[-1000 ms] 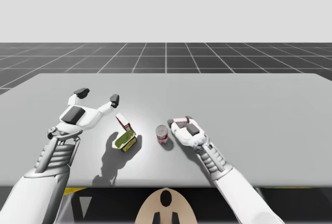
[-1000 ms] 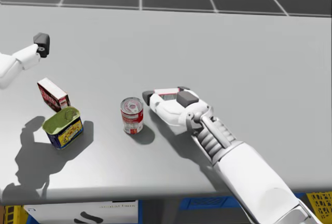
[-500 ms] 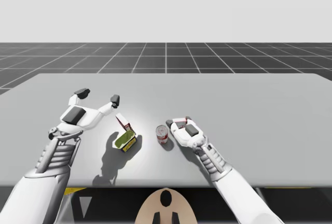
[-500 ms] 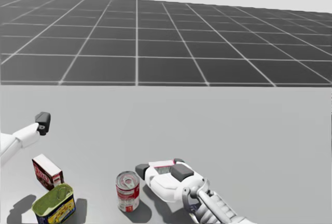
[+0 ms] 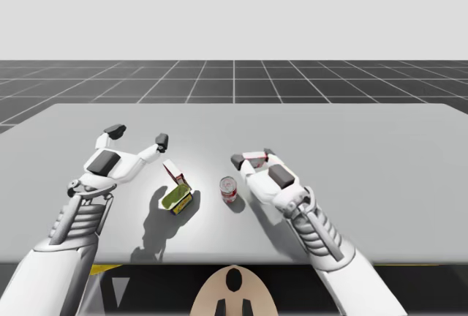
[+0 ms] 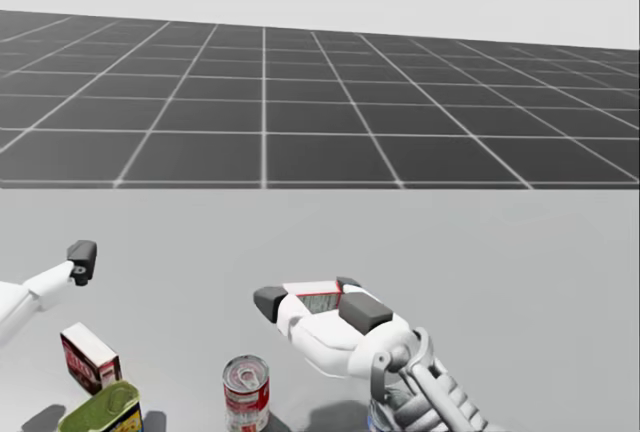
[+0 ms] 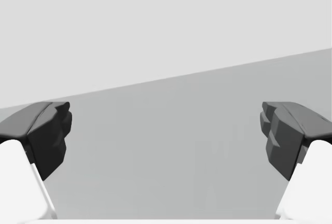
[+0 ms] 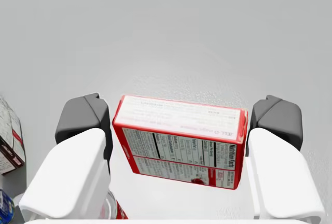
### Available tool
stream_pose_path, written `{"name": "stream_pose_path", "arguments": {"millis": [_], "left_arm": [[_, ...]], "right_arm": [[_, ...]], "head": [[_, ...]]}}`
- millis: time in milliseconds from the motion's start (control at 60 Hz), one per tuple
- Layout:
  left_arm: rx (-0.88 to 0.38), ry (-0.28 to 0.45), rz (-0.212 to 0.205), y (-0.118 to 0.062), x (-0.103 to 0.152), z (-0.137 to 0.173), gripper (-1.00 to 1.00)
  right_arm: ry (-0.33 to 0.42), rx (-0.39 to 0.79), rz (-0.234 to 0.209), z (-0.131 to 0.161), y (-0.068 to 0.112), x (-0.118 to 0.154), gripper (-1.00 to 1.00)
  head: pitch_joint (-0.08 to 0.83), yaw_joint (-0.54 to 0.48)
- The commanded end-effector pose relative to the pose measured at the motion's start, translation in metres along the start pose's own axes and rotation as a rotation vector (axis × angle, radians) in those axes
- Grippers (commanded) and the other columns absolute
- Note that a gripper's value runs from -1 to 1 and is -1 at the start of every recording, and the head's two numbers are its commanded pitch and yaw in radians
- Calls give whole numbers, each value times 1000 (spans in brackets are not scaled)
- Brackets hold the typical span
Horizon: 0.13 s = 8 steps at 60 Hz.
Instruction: Grasp the gelatin box and hold it up.
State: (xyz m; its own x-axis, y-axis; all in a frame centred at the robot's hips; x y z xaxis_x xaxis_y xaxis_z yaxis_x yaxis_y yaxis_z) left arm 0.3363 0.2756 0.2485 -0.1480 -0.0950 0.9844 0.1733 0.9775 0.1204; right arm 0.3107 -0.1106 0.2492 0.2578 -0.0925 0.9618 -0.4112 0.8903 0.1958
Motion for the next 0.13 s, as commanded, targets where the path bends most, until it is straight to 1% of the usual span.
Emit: {"name": "stream_pose_path", "arguments": {"millis": [17,50,67,100,133], "left_arm": [[1,-2,0,0,1,0,-1000],[1,-2,0,0,1,0,-1000],[1,-3,0,0,1,0,-1000],[1,-3,1,0,1,1,-1000],[1,-4,2,1,1,1,-1000]], "right_arm": [[-153,51,12,25,24,57,1000],[-179,50,23,30,26,65,1000],[-225,46,45,37,29,77,1000],[-260,42,61,42,31,85,1000],[-338,27,121,54,37,100,1000]], "head": [[306,-126],[305,-127],[305,-128],[304,-126],[303,-125]]}}
